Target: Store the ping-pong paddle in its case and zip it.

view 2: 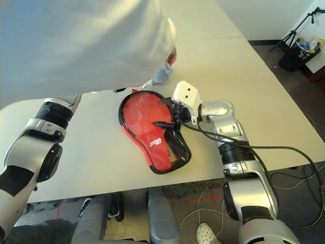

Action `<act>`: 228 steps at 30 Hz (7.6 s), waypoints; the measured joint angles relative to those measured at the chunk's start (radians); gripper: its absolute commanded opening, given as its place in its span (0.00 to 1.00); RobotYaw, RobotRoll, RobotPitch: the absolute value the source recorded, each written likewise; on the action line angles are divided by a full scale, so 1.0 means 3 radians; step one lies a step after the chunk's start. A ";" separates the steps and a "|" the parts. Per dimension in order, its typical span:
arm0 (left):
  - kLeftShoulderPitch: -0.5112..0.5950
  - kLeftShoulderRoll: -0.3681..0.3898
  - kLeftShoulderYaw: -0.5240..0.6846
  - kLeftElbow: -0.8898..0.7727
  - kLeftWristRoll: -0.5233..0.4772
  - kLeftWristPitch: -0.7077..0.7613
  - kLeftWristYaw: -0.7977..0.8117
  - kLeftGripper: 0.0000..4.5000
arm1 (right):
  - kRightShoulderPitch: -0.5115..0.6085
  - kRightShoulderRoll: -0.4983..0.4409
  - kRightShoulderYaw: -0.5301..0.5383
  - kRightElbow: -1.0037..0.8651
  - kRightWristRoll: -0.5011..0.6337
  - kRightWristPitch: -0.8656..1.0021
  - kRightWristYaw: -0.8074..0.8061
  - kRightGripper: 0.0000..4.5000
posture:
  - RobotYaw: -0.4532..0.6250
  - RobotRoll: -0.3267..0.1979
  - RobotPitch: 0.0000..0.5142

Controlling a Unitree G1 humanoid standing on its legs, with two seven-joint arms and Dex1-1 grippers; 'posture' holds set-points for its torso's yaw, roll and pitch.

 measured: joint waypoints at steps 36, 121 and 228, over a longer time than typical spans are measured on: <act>0.0838 -0.0005 -0.0574 -0.1249 -0.0442 0.0696 -0.0337 0.99 | -0.0006 -0.0043 -0.0011 -0.0057 0.0039 0.0163 -0.0010 1.00 | 0.29 0.62 0.44; 0.0826 -0.0093 -0.0742 -0.1266 -0.0425 0.0733 -0.0292 1.00 | -0.0321 -0.1161 -0.0168 0.0262 0.0235 0.1821 0.0521 0.04 | 0.26 0.62 0.44; 0.1896 0.0150 0.2069 -0.0883 -0.1290 -0.1021 0.2191 1.00 | -0.0214 -0.0359 -0.1595 0.1997 0.0924 -0.0765 -0.2431 0.99 | 0.35 0.62 0.43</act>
